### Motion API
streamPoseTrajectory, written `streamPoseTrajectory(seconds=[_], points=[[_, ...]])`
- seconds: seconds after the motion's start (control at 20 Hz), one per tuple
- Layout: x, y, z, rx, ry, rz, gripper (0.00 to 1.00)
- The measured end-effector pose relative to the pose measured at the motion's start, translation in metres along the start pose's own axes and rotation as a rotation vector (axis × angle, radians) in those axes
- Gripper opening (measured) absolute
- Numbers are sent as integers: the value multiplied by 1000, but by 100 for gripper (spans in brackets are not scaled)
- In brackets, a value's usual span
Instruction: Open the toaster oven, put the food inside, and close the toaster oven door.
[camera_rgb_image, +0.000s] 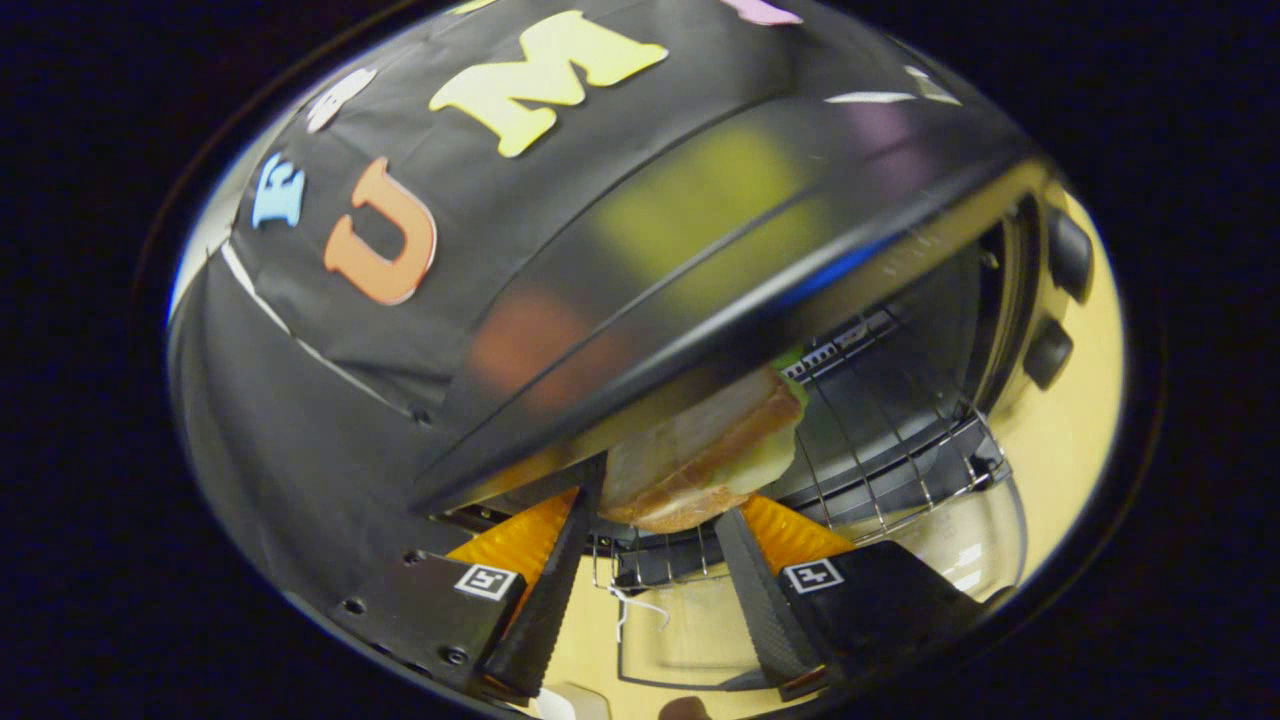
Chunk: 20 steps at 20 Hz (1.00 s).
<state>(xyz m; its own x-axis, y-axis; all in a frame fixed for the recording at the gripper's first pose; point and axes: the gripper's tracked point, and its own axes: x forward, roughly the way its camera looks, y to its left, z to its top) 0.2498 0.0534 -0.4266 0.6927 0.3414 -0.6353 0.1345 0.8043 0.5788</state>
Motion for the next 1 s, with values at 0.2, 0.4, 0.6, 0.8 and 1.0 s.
streamPoseTrajectory(seconds=[0.2,0.4,0.6,0.8,1.0], points=[[-12,-5,-14,-83,61,-63,83],[-33,-2,-22,-149,76,-93,85],[-75,-5,-14,-190,47,-113,86],[-130,3,-13,-283,-16,-150,93],[-187,12,-13,-353,-113,-177,95]])
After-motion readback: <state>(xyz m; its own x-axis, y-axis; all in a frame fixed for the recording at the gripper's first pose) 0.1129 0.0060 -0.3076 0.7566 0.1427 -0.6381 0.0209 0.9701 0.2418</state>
